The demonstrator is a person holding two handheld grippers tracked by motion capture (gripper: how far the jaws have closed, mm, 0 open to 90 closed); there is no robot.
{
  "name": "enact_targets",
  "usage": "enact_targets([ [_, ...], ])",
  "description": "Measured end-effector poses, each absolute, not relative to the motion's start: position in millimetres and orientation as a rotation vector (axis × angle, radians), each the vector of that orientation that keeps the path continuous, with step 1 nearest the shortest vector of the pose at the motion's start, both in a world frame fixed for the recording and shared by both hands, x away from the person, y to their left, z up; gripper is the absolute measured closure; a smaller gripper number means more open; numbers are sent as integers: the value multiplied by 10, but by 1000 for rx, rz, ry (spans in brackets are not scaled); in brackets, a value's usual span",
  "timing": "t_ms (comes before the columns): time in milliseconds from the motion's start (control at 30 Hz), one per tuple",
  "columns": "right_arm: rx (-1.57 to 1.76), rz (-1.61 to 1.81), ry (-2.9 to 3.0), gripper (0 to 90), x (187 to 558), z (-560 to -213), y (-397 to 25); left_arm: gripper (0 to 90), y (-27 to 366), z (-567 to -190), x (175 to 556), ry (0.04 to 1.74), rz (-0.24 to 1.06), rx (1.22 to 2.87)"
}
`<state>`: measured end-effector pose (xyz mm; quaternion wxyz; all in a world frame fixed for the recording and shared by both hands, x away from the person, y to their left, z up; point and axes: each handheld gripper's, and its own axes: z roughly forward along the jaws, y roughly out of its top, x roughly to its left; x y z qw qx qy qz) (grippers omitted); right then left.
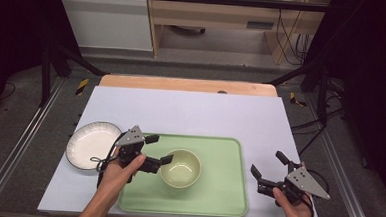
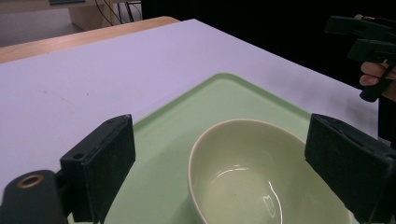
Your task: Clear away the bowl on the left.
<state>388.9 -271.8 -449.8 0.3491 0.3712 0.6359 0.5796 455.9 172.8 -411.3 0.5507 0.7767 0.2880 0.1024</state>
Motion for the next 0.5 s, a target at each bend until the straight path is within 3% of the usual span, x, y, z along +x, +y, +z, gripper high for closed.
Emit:
enact_targets([
  [233,958,1502,1645,45,3884,-4491,-2714,38,1915,-3999,4461,597,274,1774],
  [500,961,1501,1642,44,3882,-4493,-2718,34,2268,-3955,4447,633,387,1687],
])
